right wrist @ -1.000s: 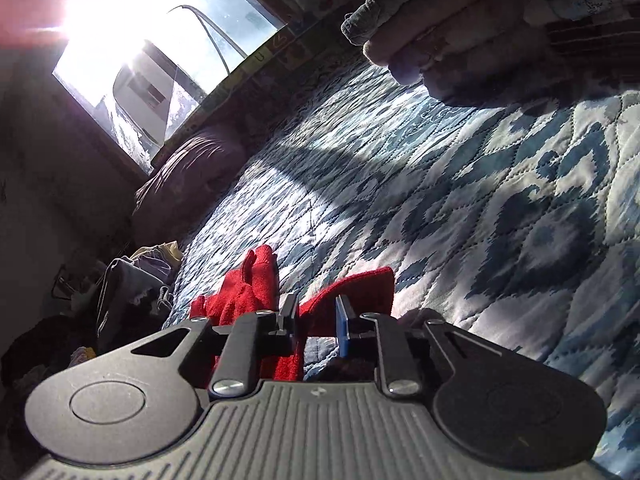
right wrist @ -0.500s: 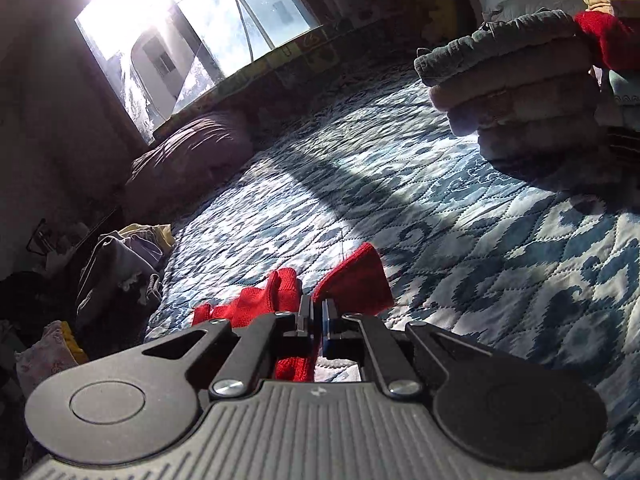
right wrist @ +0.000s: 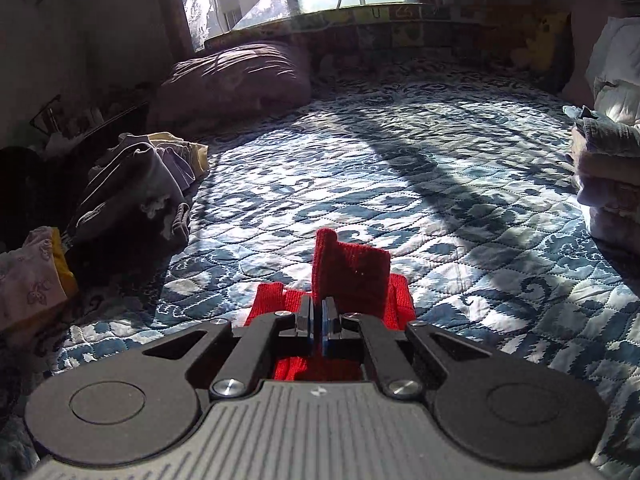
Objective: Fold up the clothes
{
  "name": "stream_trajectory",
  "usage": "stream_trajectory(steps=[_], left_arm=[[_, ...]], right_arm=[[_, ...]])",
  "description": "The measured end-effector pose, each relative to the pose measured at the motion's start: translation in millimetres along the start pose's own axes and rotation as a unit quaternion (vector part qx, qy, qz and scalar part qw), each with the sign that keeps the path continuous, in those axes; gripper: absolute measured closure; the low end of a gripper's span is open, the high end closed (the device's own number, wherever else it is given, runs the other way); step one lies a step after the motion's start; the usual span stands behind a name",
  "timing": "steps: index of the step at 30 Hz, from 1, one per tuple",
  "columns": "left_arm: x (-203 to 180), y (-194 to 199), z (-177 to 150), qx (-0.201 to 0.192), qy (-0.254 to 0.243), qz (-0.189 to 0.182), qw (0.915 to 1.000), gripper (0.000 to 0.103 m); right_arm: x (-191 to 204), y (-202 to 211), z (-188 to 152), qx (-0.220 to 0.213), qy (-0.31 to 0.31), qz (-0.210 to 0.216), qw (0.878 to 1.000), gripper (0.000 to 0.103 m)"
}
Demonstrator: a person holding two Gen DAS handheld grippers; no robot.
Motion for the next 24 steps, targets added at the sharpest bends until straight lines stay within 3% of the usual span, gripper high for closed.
stream_trajectory(steps=[4,7,10,13,15,19,23,24], left_arm=[[17.2,4.1,5.9,-0.011,0.035,0.011,0.9993,0.1],[27.5,6.7,10.3,-0.019,0.055,0.015,0.9982,0.1],[41.6,10.6,15.1,-0.029,0.083,0.02,0.9959,0.1],[59.2,6.9,23.1,-0.034,0.122,0.028,0.9915,0.1],[68.8,1.4,31.9,-0.038,0.145,0.028,0.9884,0.1],[80.3,-12.2,53.4,-0.053,0.19,0.006,0.9804,0.098],[81.9,-40.3,73.0,-0.056,0.213,-0.01,0.9754,0.076],[84.4,-50.1,78.4,-0.054,0.219,-0.009,0.9742,0.076]], right_arm=[[18.6,-30.1,1.3,0.033,-0.006,0.0,0.999,0.097],[16.3,-39.8,1.0,0.035,-0.044,0.03,0.998,0.093],[9.2,-24.0,1.7,0.009,-0.054,0.049,0.997,0.091],[-5.9,10.9,-3.9,-0.032,-0.047,0.067,0.996,0.078],[-19.5,36.3,-18.4,-0.053,-0.049,0.079,0.994,0.072],[-32.8,74.0,-62.3,-0.069,-0.034,0.08,0.994,0.072],[-30.6,99.1,-111.1,-0.081,-0.002,0.08,0.994,0.072],[-26.6,101.7,-120.1,-0.085,0.01,0.081,0.993,0.072]])
Point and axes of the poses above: each gripper's, at about its wrist camera, not at the fingertips, and y roughly against the way its jaws point, x to its left, z to its top, the point moved 2 cm from there along -y, roughly the way its jaws point, and after that the axes turned 7 degrees about y, right-handed, at the moved point
